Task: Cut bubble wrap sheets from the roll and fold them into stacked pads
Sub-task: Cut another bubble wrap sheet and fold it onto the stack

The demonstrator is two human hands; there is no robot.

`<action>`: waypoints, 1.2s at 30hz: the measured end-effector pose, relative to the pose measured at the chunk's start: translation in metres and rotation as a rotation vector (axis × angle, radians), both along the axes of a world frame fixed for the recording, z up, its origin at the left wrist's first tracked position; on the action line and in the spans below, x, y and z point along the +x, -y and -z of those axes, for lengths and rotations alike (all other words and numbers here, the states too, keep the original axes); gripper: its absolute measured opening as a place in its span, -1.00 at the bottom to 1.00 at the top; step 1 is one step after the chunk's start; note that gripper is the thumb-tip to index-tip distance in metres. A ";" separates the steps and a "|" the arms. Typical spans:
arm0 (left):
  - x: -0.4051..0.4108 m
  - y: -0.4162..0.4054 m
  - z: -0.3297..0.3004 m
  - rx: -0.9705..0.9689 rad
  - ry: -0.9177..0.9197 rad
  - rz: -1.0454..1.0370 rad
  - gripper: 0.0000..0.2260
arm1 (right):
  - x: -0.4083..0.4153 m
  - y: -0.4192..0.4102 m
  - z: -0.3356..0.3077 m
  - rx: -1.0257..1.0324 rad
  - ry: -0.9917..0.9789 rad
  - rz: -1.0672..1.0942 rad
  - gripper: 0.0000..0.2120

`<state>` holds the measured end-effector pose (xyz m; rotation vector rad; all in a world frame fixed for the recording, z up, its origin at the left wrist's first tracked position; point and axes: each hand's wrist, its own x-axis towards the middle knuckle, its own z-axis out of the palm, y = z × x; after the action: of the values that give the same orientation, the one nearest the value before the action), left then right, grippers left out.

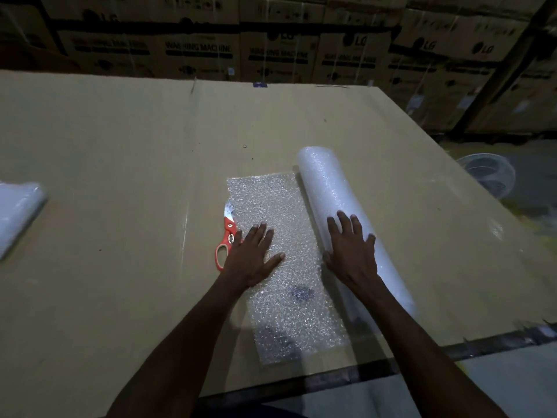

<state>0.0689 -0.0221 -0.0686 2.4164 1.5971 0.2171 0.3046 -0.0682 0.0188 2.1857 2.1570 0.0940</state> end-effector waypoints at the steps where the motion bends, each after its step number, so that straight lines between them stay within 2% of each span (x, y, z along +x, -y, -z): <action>1: -0.006 -0.001 0.000 -0.002 -0.005 -0.004 -0.27 | -0.005 -0.002 0.000 -0.002 -0.005 -0.001 -0.19; 8: -0.059 -0.005 -0.002 0.009 -0.047 -0.014 -0.25 | -0.041 -0.009 0.010 -0.019 0.030 0.031 -0.17; 14: -0.107 -0.010 -0.001 0.014 -0.084 0.015 -0.24 | -0.053 -0.009 -0.007 -0.019 -0.134 0.078 -0.14; 18: -0.138 -0.017 -0.001 0.020 -0.114 0.039 -0.21 | -0.050 -0.008 -0.014 -0.038 -0.124 0.141 -0.13; 22: -0.140 -0.022 -0.009 -0.027 -0.103 0.026 -0.23 | -0.049 -0.003 -0.011 0.008 0.011 0.102 -0.38; 26: -0.098 -0.023 -0.017 0.027 -0.030 -0.031 -0.24 | -0.040 0.002 -0.011 0.084 -0.042 0.167 -0.60; 30: -0.065 -0.007 -0.008 -0.041 0.009 -0.028 -0.15 | -0.019 0.000 -0.013 0.011 0.001 0.222 -0.37; 36: -0.062 0.007 0.003 -0.035 0.039 -0.070 -0.03 | 0.014 0.004 -0.014 0.018 -0.009 0.256 -0.31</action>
<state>0.0064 -0.0288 -0.0716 2.3178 1.6556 0.2452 0.3186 -0.0718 0.0332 2.4532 1.8665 0.0900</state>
